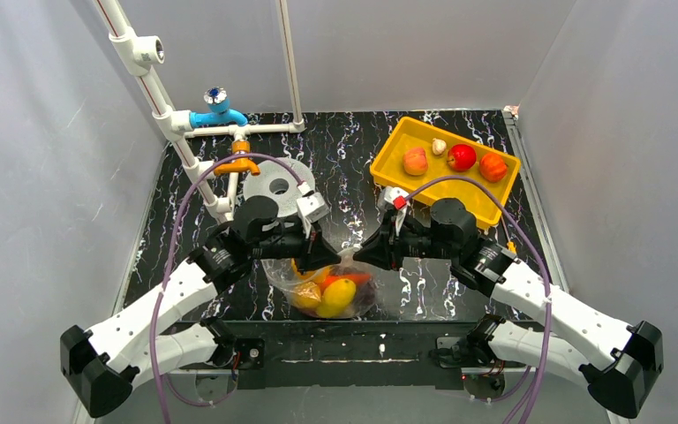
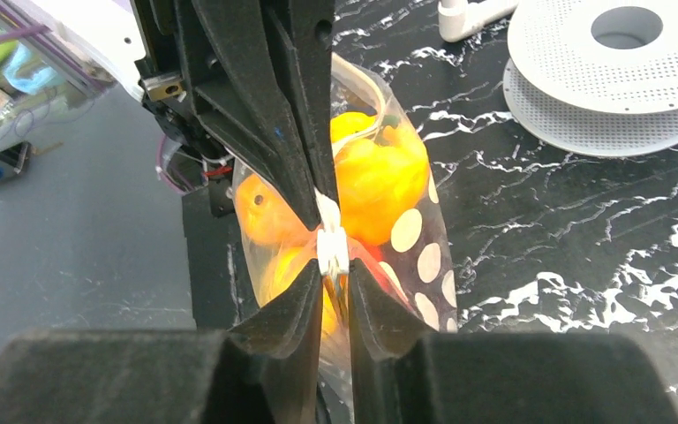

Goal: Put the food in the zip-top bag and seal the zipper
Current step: Zip the zipper food storage bag at the center of the board.

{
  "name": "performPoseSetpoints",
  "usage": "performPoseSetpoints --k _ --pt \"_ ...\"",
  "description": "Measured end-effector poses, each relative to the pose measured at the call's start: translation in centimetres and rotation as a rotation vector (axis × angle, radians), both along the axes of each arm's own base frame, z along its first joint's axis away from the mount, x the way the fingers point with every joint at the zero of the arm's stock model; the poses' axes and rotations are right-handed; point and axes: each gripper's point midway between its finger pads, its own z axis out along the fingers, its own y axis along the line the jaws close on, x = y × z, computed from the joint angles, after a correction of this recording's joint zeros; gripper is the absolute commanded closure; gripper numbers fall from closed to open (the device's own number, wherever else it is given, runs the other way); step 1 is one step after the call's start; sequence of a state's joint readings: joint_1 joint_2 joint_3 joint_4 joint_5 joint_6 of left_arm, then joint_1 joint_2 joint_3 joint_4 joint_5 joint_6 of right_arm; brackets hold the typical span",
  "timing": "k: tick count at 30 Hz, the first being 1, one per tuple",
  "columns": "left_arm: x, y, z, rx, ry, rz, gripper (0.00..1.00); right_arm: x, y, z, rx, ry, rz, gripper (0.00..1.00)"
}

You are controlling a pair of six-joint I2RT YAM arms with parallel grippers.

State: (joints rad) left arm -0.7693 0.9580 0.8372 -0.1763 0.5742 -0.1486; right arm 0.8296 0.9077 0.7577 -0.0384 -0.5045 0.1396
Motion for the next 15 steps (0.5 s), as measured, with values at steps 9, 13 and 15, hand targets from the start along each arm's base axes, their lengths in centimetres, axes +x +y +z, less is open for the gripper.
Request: performPoseSetpoints --k 9,13,15 --pt "-1.0 1.1 0.8 -0.057 0.009 0.045 1.00 -0.6 0.6 0.6 0.076 0.053 0.037 0.83" --pt "-1.0 1.2 0.9 -0.060 0.017 0.054 1.00 -0.5 0.6 1.0 0.091 0.046 0.041 0.99" --pt "-1.0 1.2 0.9 -0.060 0.023 0.060 0.90 -0.4 0.7 1.0 0.093 0.049 0.041 0.99"
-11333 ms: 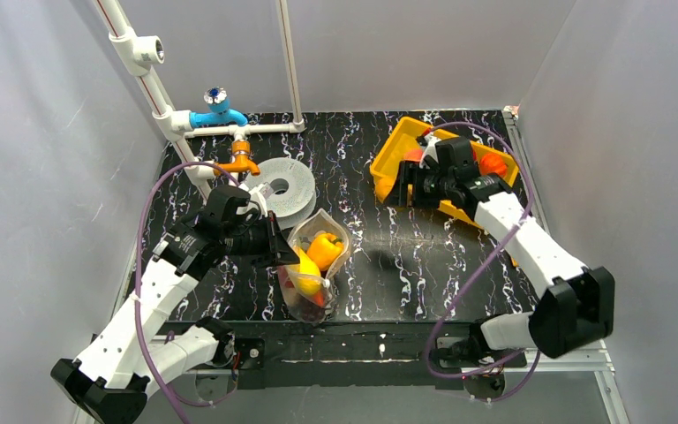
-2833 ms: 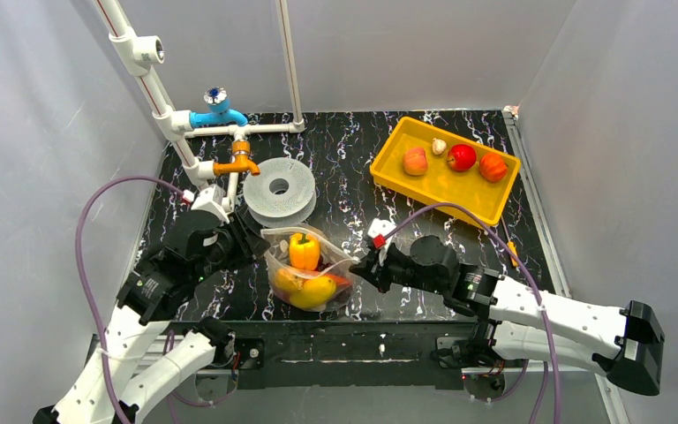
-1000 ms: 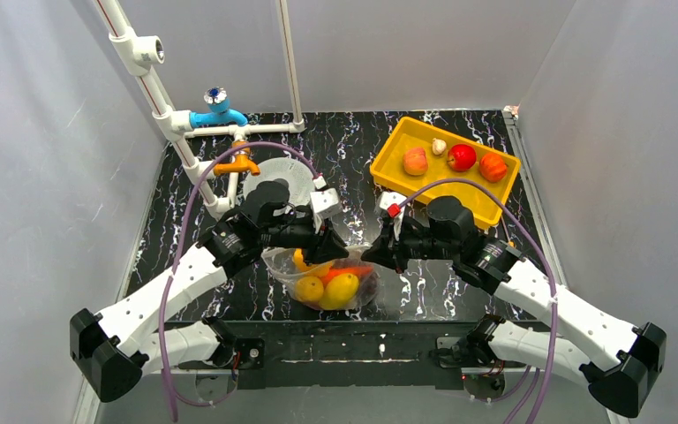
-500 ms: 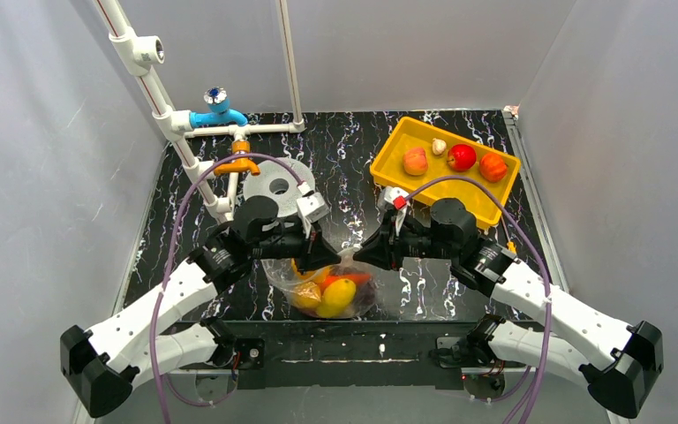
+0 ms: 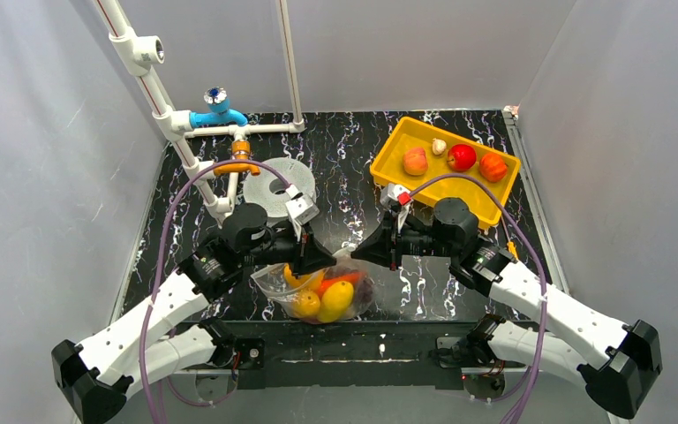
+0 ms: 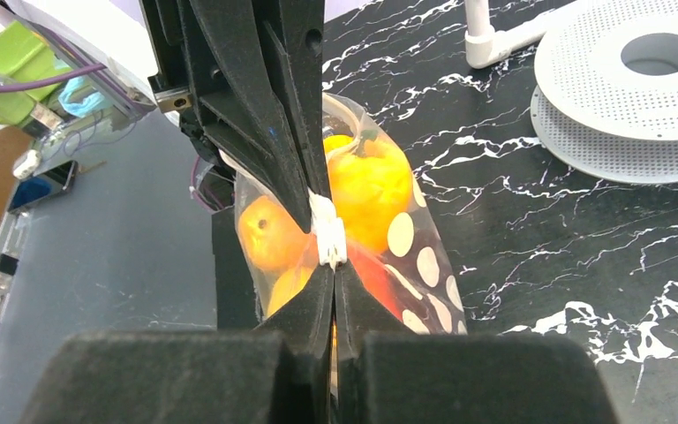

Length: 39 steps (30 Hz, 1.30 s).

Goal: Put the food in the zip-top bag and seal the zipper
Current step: Zip the zipper food storage bag at the center of the board.

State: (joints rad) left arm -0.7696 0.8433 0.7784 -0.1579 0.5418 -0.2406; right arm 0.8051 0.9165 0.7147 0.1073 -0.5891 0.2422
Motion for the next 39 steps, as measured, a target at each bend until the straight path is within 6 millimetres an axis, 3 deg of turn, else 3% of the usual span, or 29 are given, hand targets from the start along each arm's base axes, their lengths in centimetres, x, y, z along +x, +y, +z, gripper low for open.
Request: performPoseSetpoints --k 5,11,19,23,26,30,36,39 --pt "0.2 -0.1 0.0 0.007 0.034 0.020 0.53 0.0 0.1 -0.2 -0.004 0.021 0.003 0.99" --pt "1.1 -1.3 1.5 0.001 0.074 0.023 0.44 -0.1 0.4 -1.0 -0.022 0.046 0.020 0.99" --pt "2.1 -3.3 2.3 -0.022 0.108 -0.010 0.44 -0.9 0.5 -1.2 -0.024 0.060 0.077 0.99" --pt "1.8 -4.0 2.4 -0.035 0.122 -0.060 0.58 -1.0 0.4 -1.0 -0.022 0.053 0.079 0.99" --pt "0.9 -4.4 2.6 -0.054 0.137 -0.124 0.60 -1.0 0.3 -0.9 -0.021 0.049 0.073 0.99" --pt "0.3 -4.6 3.1 -0.076 0.135 -0.166 0.73 -0.9 0.2 -0.8 -0.020 0.054 0.062 0.99" --pt "-0.3 -4.1 3.5 -0.098 0.093 -0.186 0.73 -1.3 0.0 -0.3 -0.006 0.052 0.073 0.99" --pt "-0.4 -4.0 3.4 -0.091 0.085 -0.190 0.82 -1.3 0.0 -0.3 -0.007 0.054 0.072 0.99"
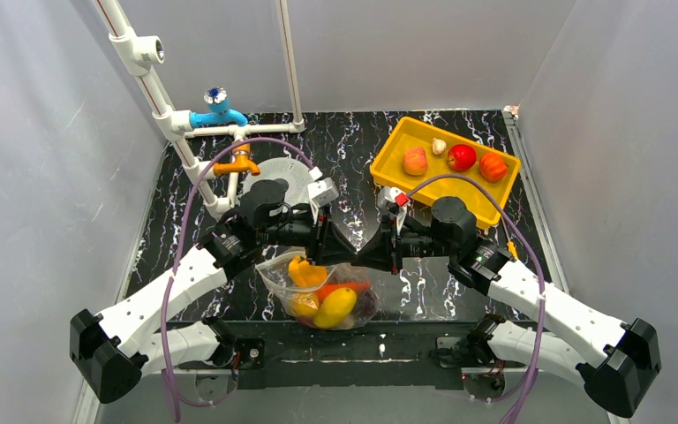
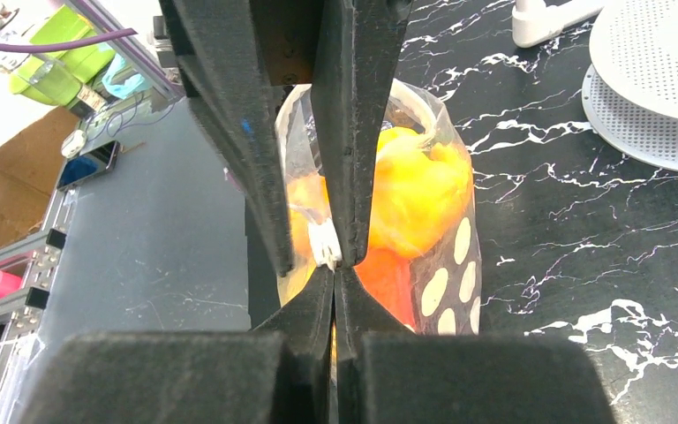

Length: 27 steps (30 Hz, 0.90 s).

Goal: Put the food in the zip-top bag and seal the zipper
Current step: Zip the zipper food storage bag at the center of the board.

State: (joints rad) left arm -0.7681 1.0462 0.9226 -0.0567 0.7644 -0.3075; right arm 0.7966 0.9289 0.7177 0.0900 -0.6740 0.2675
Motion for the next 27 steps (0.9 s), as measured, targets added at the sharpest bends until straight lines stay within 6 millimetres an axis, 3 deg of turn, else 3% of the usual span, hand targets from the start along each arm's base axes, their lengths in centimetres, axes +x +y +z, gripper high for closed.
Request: performPoseSetpoints --k 5,8,19,27 --pt "0.1 0.1 -0.4 0.015 -0.006 0.001 0.89 -0.1 0.0 -0.1 -0.005 0.009 0.005 0.99" --pt "0.1 0.1 -0.5 0.016 -0.006 -0.001 1.00 -0.1 -0.1 -0.2 -0.007 0.015 0.004 0.99" --pt "0.8 0.7 -1.5 0.065 -0.046 0.040 1.00 0.8 -0.2 -0.7 0.017 0.073 -0.091 0.99" --pt "0.4 2.2 -2.0 0.105 -0.062 0.088 1.00 1.8 -1.1 -0.7 0.078 0.129 -0.200 0.99"
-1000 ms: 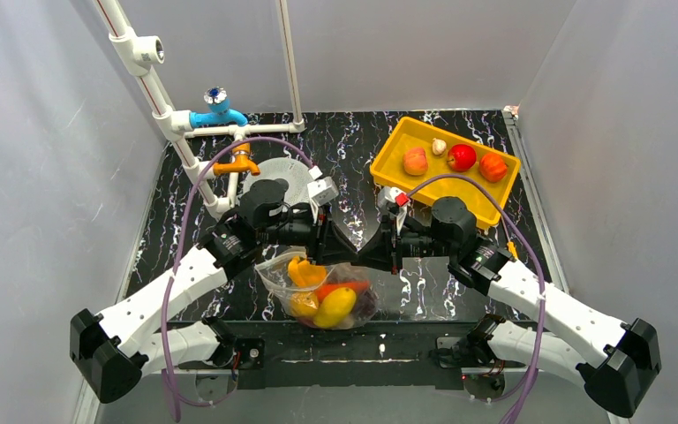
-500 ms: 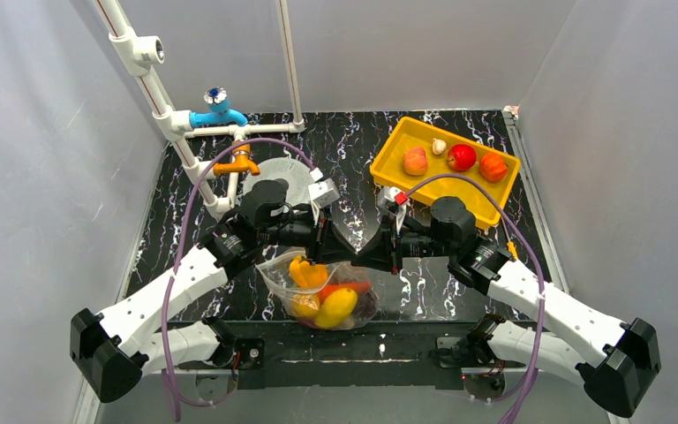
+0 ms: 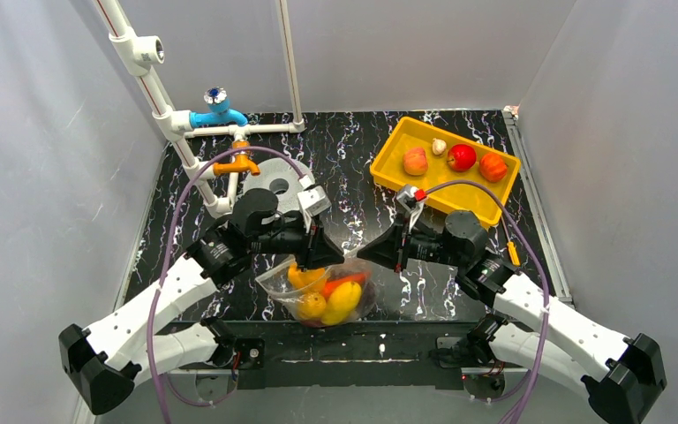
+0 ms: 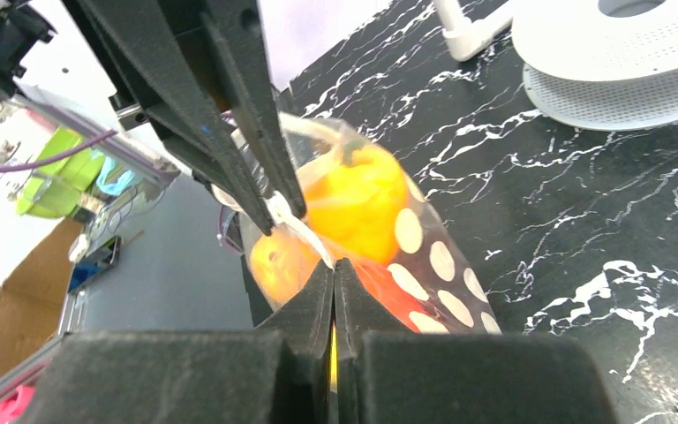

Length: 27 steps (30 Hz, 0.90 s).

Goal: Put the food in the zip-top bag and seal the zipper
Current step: Zip the zipper food storage bag at the center of the board.

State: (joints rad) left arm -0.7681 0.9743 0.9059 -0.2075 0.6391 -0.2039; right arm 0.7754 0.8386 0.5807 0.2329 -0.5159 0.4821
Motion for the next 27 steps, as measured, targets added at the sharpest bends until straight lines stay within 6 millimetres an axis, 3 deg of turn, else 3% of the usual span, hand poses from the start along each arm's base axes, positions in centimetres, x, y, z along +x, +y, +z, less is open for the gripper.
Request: performPoseSetpoints --k 7,13,14,19,21,27 --pt "-1.0 2.2 -0.2 0.047 -0.017 0.042 1.00 1.4 -1.1 0.5 0.019 -0.005 -0.067 0.99" --pt "-2.0 3.3 -0.6 0.074 0.005 0.049 1.00 0.7 -1.1 0.2 -0.030 -0.054 0.004 0.99" --pt "-2.0 3.4 -0.6 0.077 0.010 0.050 1.00 0.5 -1.1 0.3 -0.043 -0.064 0.028 0.93" --pt "-2.4 3.4 -0.9 0.085 0.043 0.042 1.00 0.7 -0.5 1.3 -0.098 -0.106 0.116 0.47" --pt "-2.5 3.3 -1.1 0.089 0.055 0.037 1.00 0.7 -0.3 1.6 -0.111 -0.127 0.145 0.36" --pt "-2.5 3.0 -1.5 0.098 0.079 0.027 1.00 0.0 0.2 2.1 -0.146 -0.149 0.265 0.20"
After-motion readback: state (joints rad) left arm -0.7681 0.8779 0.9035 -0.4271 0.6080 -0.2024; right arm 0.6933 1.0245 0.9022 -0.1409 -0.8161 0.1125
